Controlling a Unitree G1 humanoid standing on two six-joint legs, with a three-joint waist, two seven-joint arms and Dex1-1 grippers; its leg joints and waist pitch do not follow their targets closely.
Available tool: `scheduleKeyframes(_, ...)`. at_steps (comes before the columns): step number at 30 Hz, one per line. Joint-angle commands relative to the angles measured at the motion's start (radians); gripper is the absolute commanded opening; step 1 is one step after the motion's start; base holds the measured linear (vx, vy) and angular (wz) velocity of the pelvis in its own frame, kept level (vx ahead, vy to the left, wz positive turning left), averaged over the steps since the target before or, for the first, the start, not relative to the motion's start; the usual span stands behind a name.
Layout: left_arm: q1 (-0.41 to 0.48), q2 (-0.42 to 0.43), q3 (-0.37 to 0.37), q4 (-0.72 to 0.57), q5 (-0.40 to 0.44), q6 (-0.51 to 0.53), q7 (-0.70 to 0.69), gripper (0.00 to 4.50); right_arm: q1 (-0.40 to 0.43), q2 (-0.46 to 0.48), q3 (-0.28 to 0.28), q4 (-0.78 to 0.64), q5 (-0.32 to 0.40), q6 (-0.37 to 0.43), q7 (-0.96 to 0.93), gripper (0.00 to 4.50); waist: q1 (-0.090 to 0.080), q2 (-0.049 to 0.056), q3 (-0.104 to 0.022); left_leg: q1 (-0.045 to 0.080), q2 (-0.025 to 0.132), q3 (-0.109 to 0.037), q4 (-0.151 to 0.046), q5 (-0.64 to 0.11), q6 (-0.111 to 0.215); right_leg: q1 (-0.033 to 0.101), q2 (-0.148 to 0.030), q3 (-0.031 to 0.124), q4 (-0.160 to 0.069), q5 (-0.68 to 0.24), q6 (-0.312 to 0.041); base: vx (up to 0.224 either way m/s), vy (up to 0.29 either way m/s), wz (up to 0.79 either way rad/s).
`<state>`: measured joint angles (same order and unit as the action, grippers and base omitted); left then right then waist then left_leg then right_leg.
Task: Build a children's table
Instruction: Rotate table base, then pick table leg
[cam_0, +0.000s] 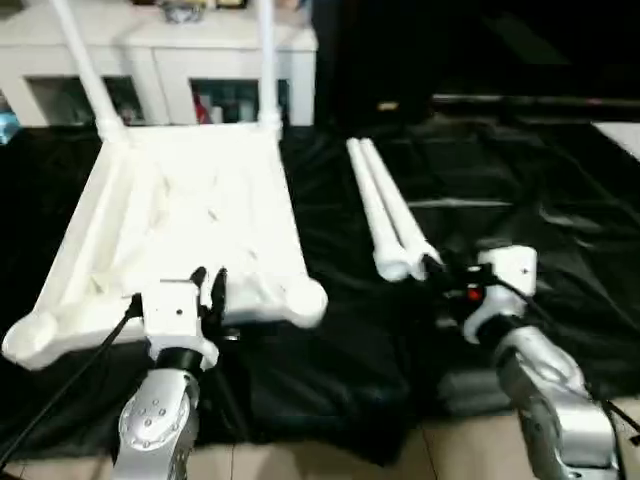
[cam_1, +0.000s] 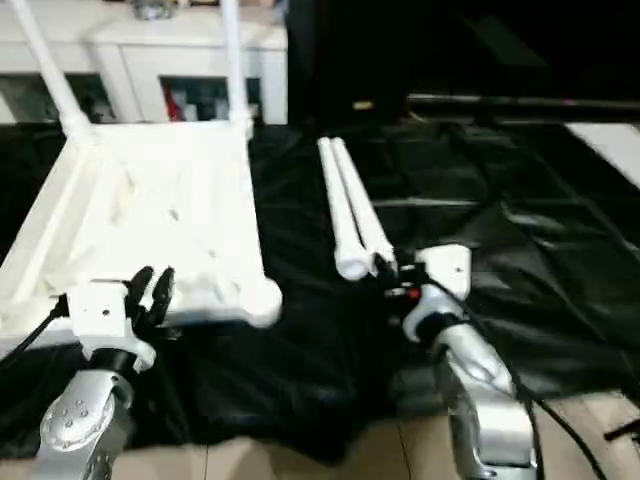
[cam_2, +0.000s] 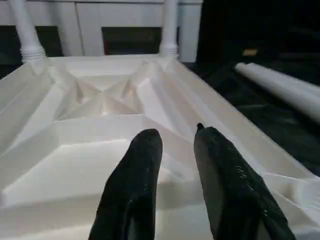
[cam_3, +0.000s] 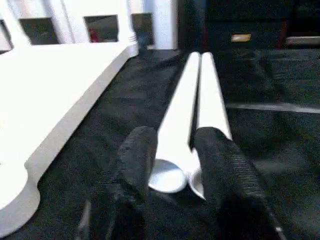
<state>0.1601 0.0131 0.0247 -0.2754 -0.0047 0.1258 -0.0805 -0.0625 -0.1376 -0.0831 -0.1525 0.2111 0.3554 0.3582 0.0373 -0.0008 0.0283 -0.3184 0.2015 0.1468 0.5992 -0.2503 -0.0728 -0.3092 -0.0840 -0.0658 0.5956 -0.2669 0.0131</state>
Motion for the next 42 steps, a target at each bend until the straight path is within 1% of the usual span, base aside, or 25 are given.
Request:
scheduleKeyframes(1, 0.009, -0.006, -0.018, -0.024, 0.010, 0.003, 0.014, 1.75, -0.016, -0.028, 0.008, -0.008, -0.010, -0.012, 0.014, 2.01, -0.002, -0.004, -0.066, -0.005, -0.025, 0.001, -0.047, 0.139, 0.259, 0.062, 0.011, 0.017, -0.028, 0.233, -0.229, 0.149, 0.040, 0.03)
scheduleKeyframes(2, 0.010, -0.006, -0.020, -0.026, 0.011, 0.004, 0.016, 1.75, -0.019, -0.033, 0.013, -0.003, -0.016, -0.015, 0.020, 2.01, 0.003, -0.007, -0.070, -0.009, -0.035, 0.002, -0.039, 0.176, 0.296, 0.072, 0.015, 0.019, -0.025, 0.265, -0.222, 0.129, 0.016, 0.09)
scheduleKeyframes(3, 0.014, -0.007, -0.020, -0.028, 0.014, 0.005, 0.022, 1.96, -0.025, -0.041, 0.023, 0.010, -0.036, -0.024, 0.018, 2.15, 0.018, -0.030, -0.059, -0.089, -0.077, -0.013, -0.009, 0.214, 0.388, 0.120, 0.009, -0.001, -0.042, 0.309, -0.180, 0.129, 0.016, 0.09)
scheduleKeyframes(4, 0.016, -0.007, -0.019, -0.029, 0.014, 0.005, 0.024, 2.08, -0.027, -0.048, 0.032, 0.014, -0.042, -0.028, 0.027, 2.22, 0.018, -0.006, -0.061, -0.106, -0.088, -0.032, 0.000, 0.272, 0.468, 0.142, -0.009, -0.029, -0.055, 0.325, -0.119, 0.105, 0.018, 0.32)
scheduleKeyframes(5, 0.019, -0.008, -0.017, -0.031, 0.016, 0.004, 0.027, 2.14, -0.029, -0.054, 0.040, 0.016, -0.049, -0.034, 0.032, 2.31, 0.016, 0.013, -0.061, -0.093, -0.085, -0.047, 0.002, 0.324, 0.490, 0.141, -0.004, -0.054, -0.055, 0.283, -0.094, 0.110, 0.021, 0.61)
scheduleKeyframes(6, 0.019, -0.008, -0.017, -0.031, 0.016, 0.004, 0.027, 2.14, -0.029, -0.054, 0.040, 0.016, -0.049, -0.034, 0.032, 2.31, 0.004, 0.024, -0.058, -0.030, -0.084, -0.086, 0.004, 0.399, 0.525, 0.110, 0.030, -0.082, -0.051, 0.193, -0.061, 0.110, 0.021, 0.61)
scheduleKeyframes(7, 0.021, -0.009, -0.015, -0.035, 0.017, 0.005, 0.029, 2.17, -0.032, -0.047, 0.035, 0.015, -0.041, -0.034, 0.026, 2.44, -0.016, 0.032, -0.063, 0.042, -0.067, -0.139, 0.000, 0.464, 0.581, 0.058, 0.056, -0.094, -0.011, 0.114, -0.044, 0.166, -0.045, 0.58)
scheduleKeyframes(8, 0.023, -0.010, -0.015, -0.036, 0.019, 0.006, 0.029, 2.26, -0.037, -0.034, 0.021, 0.012, -0.020, -0.025, 0.018, 2.56, -0.065, 0.035, -0.065, 0.144, 0.004, -0.273, -0.026, 0.574, 0.739, -0.064, 0.058, -0.077, 0.074, -0.163, -0.002, 0.145, -0.153, 0.22)
scheduleKeyframes(9, 0.022, -0.010, -0.016, -0.036, 0.023, 0.007, 0.031, 2.40, -0.040, -0.030, 0.013, 0.009, -0.010, -0.024, 0.016, 2.64, -0.074, 0.037, -0.070, 0.189, 0.075, -0.273, -0.018, 0.653, 0.700, -0.113, 0.018, -0.033, 0.096, -0.216, 0.005, 0.145, -0.153, 0.22)
scheduleKeyframes(10, 0.022, -0.008, -0.017, -0.038, 0.027, 0.006, 0.034, 2.55, -0.039, -0.034, 0.016, 0.006, -0.014, -0.023, 0.014, 2.73, -0.041, 0.015, -0.045, 0.136, 0.094, -0.252, -0.036, 0.620, 0.607, -0.121, -0.019, 0.015, 0.123, -0.127, 0.024, 0.063, -0.176, -0.08)
scheduleKeyframes(11, 0.022, -0.006, -0.017, -0.039, 0.030, 0.004, 0.035, 2.55, -0.037, -0.037, 0.018, 0.005, -0.017, -0.022, 0.013, 2.73, -0.029, -0.018, -0.034, 0.094, 0.056, -0.206, -0.044, 0.471, 0.498, -0.107, -0.050, 0.073, 0.068, 0.038, 0.010, 0.001, -0.147, -0.05)
scheduleKeyframes(12, 0.021, -0.005, -0.018, -0.039, 0.030, 0.007, 0.037, 2.55, -0.035, -0.039, 0.021, 0.005, -0.018, -0.025, 0.010, 2.84, 0.000, -0.057, -0.010, -0.001, -0.109, -0.098, 0.041, 0.243, 0.345, -0.014, -0.074, 0.149, -0.045, 0.160, 0.003, 0.001, -0.147, -0.05)
scheduleKeyframes(13, 0.021, -0.004, -0.018, -0.040, 0.030, 0.010, 0.038, 2.71, -0.032, -0.040, 0.022, 0.005, -0.018, -0.028, 0.008, 3.08, 0.028, -0.070, -0.031, -0.050, -0.146, -0.083, 0.078, 0.129, 0.302, 0.063, -0.087, 0.191, -0.044, 0.256, 0.021, 0.034, -0.098, 0.11)
scheduleKeyframes(14, 0.019, -0.002, -0.017, -0.039, 0.028, 0.012, 0.039, 2.86, -0.029, -0.039, 0.023, 0.005, -0.018, -0.030, 0.007, 3.12, 0.034, -0.074, -0.036, -0.058, -0.109, -0.084, 0.057, 0.148, 0.152, 0.068, -0.093, 0.157, -0.005, 0.586, 0.107, 0.051, -0.084, 0.06)
scheduleKeyframes(15, 0.017, 0.000, -0.017, -0.039, 0.026, 0.013, 0.039, 2.86, -0.027, -0.037, 0.024, 0.004, -0.019, -0.032, 0.006, 3.12, 0.032, -0.077, -0.033, -0.046, -0.118, -0.070, 0.037, 0.196, 0.077, 0.047, -0.054, 0.111, 0.007, 0.746, 0.170, 0.051, -0.084, 0.06)
scheduleKeyframes(16, 0.016, 0.001, -0.018, -0.039, 0.027, 0.015, 0.039, 2.93, -0.025, -0.036, 0.025, 0.004, -0.021, -0.032, 0.005, 3.15, 0.028, -0.039, -0.032, -0.029, -0.103, -0.059, -0.010, 0.186, 0.010, 0.018, -0.036, 0.062, -0.002, 0.835, 0.246, -0.015, -0.099, -0.08)
scheduleKeyframes(17, 0.013, 0.005, -0.020, -0.037, 0.039, 0.027, 0.045, 3.02, -0.022, -0.034, 0.029, 0.002, -0.025, -0.032, 0.001, 3.35, 0.030, -0.021, -0.034, -0.029, -0.080, -0.063, -0.017, 0.144, 0.009, 0.014, -0.045, 0.061, -0.011, 0.748, 0.241, -0.034, -0.055, -0.09)
scheduleKeyframes(18, 0.013, 0.005, -0.020, -0.037, 0.039, 0.027, 0.045, 3.16, -0.022, -0.034, 0.029, 0.002, -0.025, -0.032, 0.001, 3.48, 0.027, -0.015, -0.027, -0.033, -0.051, -0.071, -0.030, 0.023, 0.017, 0.019, -0.040, 0.063, -0.027, 0.480, 0.229, -0.034, -0.055, -0.09)
scheduleKeyframes(19, 0.009, 0.007, -0.020, -0.033, 0.042, 0.032, 0.048, 3.25, -0.022, -0.031, 0.031, 0.004, -0.028, -0.033, -0.003, 3.55, 0.025, 0.001, -0.031, -0.028, -0.013, -0.084, -0.048, -0.049, 0.004, 0.027, -0.041, 0.065, -0.027, 0.274, 0.146, -0.056, -0.010, -0.03)
scheduleKeyframes(21, 0.003, 0.009, -0.018, -0.029, 0.043, 0.034, 0.048, 3.29, -0.026, -0.031, 0.037, 0.011, -0.046, -0.036, -0.019, 3.65, 0.022, 0.004, -0.022, -0.019, 0.020, -0.092, -0.069, -0.127, 0.005, 0.019, -0.042, 0.064, -0.039, 0.109, 0.029, -0.064, 0.033, 0.06)
scheduleKeyframes(22, -0.001, 0.010, -0.017, -0.027, 0.045, 0.036, 0.048, 3.29, -0.028, -0.035, 0.042, 0.016, -0.054, -0.037, -0.029, 3.65, 0.015, 0.003, -0.013, -0.018, 0.034, -0.083, -0.086, -0.224, 0.005, 0.014, -0.047, 0.069, -0.046, -0.045, -0.130, -0.068, 0.072, 0.06)
scheduleKeyframes(26, -0.024, 0.017, -0.014, -0.013, 0.044, 0.066, 0.051, 3.29, -0.044, -0.036, 0.066, 0.033, -0.071, -0.028, -0.030, 3.65, 0.021, 0.001, -0.008, -0.017, 0.026, -0.053, -0.084, -0.294, 0.005, -0.008, -0.054, 0.079, -0.062, -0.259, -0.178, -0.059, 0.066, 0.03)
scheduleKeyframes(29, -0.052, 0.027, -0.008, 0.003, 0.036, 0.072, 0.042, 3.29, -0.085, -0.012, 0.072, 0.047, -0.056, -0.013, -0.034, 3.65, 0.019, 0.007, -0.009, -0.026, 0.024, -0.048, -0.086, -0.279, 0.003, -0.014, -0.055, 0.082, -0.061, -0.267, -0.171, -0.015, 0.018, 0.00)
scheduleKeyframes(35, -0.112, 0.048, -0.003, 0.018, 0.035, 0.095, 0.026, 3.29, -0.198, 0.005, 0.089, 0.130, -0.076, 0.004, -0.068, 3.65, 0.028, 0.009, -0.025, -0.042, 0.020, -0.038, -0.071, -0.099, 0.029, -0.009, -0.057, 0.083, -0.038, -0.001, -0.194, 0.000, 0.000, 0.00)
scheduleKeyframes(42, -0.139, 0.128, -0.005, -0.012, 0.022, 0.149, -0.061, 3.29, -0.524, 0.052, 0.076, 0.480, -0.135, 0.162, -0.215, 3.65, 0.032, 0.015, -0.036, -0.048, 0.011, -0.029, -0.054, 0.042, 0.048, -0.010, -0.048, 0.075, -0.012, 0.197, -0.248, 0.000, 0.000, 0.00)
